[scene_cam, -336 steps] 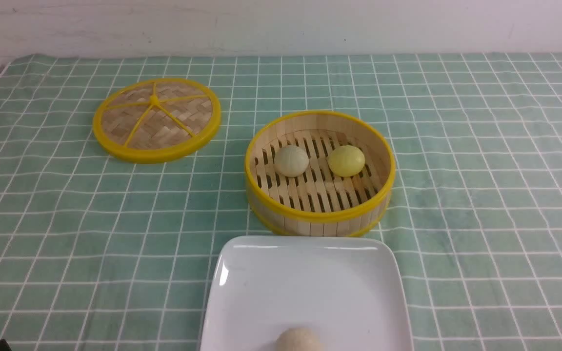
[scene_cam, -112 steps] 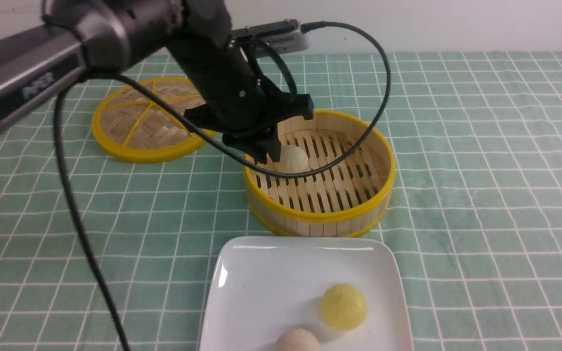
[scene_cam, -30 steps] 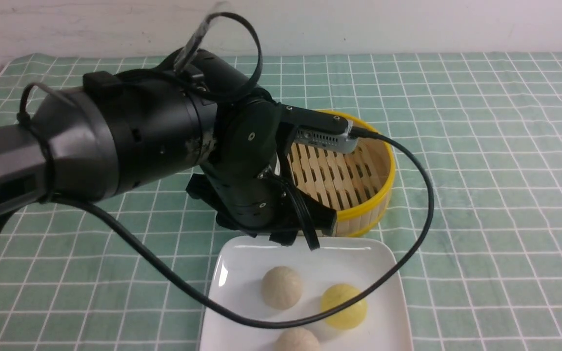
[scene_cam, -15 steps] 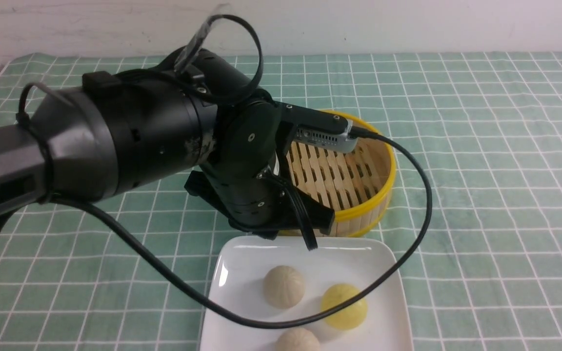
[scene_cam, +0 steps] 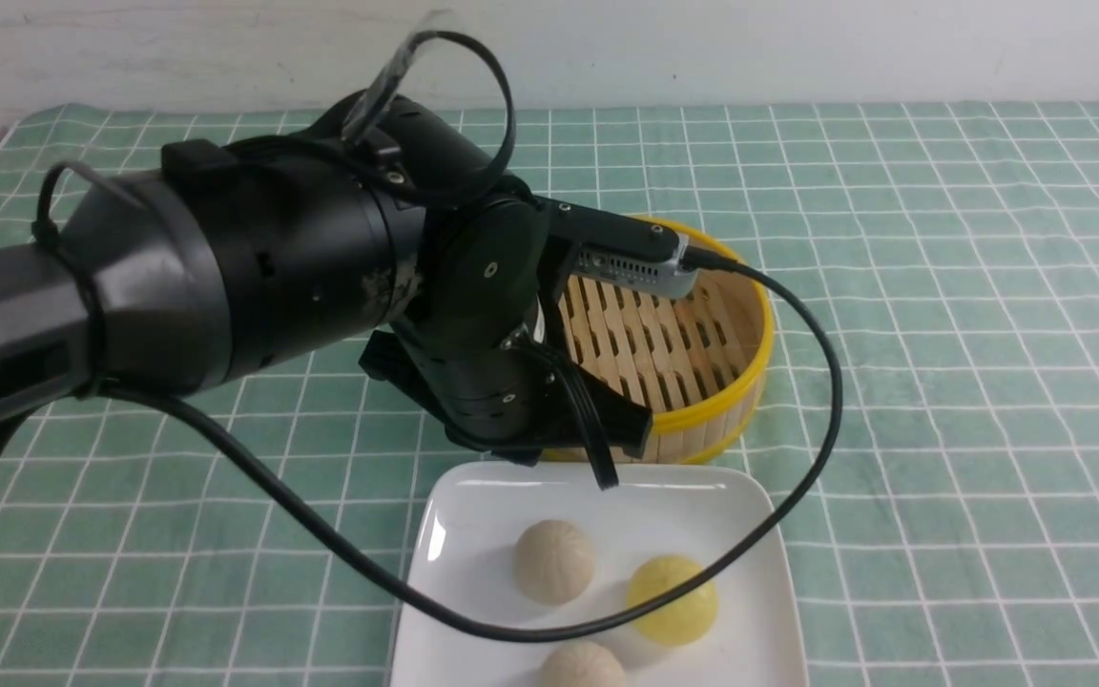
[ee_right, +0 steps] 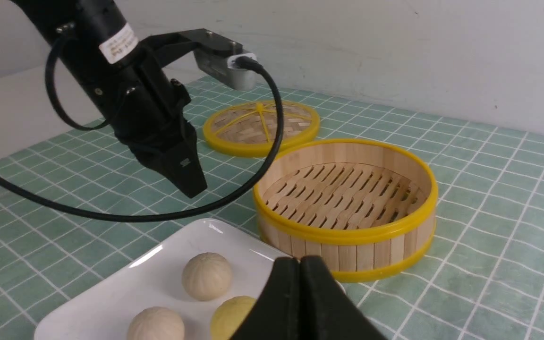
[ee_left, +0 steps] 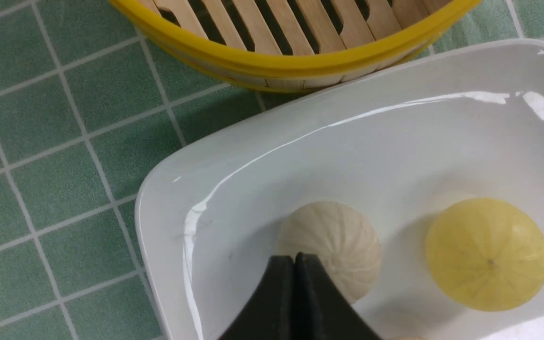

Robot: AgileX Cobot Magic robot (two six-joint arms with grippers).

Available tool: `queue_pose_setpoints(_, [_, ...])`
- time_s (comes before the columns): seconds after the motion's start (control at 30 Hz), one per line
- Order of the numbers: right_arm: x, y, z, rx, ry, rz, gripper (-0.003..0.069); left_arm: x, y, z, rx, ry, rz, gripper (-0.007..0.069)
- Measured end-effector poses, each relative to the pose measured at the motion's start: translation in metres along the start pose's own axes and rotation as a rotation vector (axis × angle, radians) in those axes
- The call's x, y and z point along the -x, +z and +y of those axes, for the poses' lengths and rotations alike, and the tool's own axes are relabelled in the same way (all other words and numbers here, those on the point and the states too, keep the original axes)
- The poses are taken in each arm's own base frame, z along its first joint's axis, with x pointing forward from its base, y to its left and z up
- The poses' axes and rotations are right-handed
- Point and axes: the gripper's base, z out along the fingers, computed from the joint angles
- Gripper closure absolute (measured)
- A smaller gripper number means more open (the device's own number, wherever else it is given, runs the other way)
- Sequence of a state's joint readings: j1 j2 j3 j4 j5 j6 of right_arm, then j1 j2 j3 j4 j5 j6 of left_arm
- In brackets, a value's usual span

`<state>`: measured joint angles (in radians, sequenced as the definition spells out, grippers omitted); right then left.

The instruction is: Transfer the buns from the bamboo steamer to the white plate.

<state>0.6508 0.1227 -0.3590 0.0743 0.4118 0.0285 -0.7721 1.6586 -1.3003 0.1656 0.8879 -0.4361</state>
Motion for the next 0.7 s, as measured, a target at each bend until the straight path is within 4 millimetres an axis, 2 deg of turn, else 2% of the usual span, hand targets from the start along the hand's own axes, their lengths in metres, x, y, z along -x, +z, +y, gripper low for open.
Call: queue_pose_setpoints(0.7, [-0.0003, 0.0001, 0.0005, 0.006, -0.007, 0.001, 0.0658, 0.0013, -0.0001, 0.0031, 0.035, 0.030, -0.014, 0.0605])
